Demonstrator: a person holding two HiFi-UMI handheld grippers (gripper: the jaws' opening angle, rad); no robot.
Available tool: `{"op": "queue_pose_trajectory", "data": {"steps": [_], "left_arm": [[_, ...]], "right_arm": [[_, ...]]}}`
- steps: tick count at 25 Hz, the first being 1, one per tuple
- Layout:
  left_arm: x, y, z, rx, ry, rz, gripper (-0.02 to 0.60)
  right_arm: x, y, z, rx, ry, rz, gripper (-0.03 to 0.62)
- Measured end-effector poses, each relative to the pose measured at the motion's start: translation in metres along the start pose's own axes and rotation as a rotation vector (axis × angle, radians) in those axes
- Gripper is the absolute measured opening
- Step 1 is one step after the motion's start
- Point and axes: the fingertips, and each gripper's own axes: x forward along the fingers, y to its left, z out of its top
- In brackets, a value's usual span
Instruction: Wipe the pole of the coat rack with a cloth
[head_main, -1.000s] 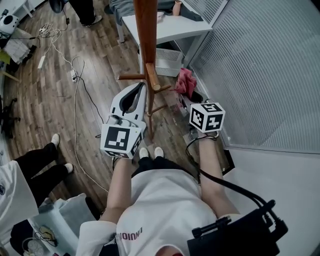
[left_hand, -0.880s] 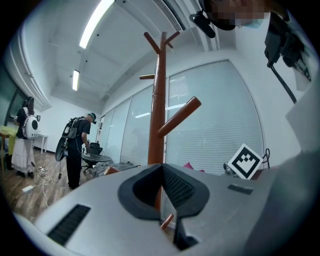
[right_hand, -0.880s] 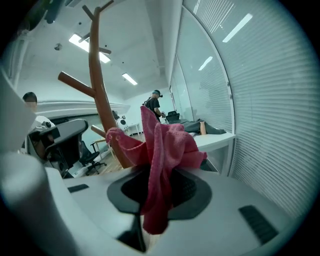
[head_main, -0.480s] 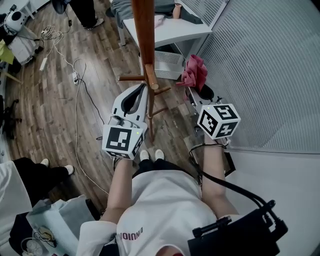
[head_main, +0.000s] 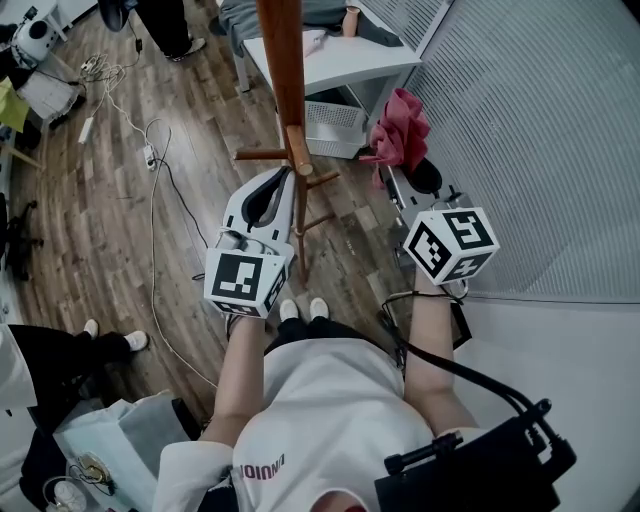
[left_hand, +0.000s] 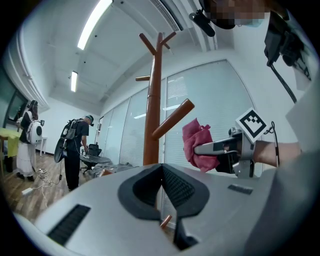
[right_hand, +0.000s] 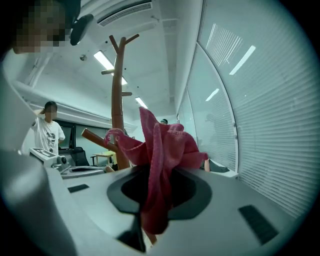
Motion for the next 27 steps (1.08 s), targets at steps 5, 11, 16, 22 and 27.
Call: {"op": "queue_pose_trajectory", "data": {"steps": [5,11,16,22,27], "left_arm": [[-0.003,0.0,0.0032,-0.001,-0.005,-0.001,0.014],[-0.0027,0.0018,0.0041,0.0,-0.006,0.005,0.014],[-0.0013,0.0017,0.0013,0.001,-0.002,0.006,0.014],[0.0005,0.0012,-0.0006,0.003,0.004,0.004,0.014],[-0.0007,-0.0007,-0.0013,0.003,0.005,0.003,0.014]], "right_arm": [[-0.0027,0.0026,0.0033,-0.012,-0.001,-0.008,0.097],[-0.0011,0.0018,0.0048,-0.016,0.0,-0.01,0.097],[-0.0011,0.0005,0.004,-0.041,-0.004,-0.019,0.097],[-0.0001,-0.0012,0.0021,-0.036,-0.001,-0.019,0.097],[-0.0017,-0.0013,0.0007,-0.024,-0.003,-0.017,0.097]]}}
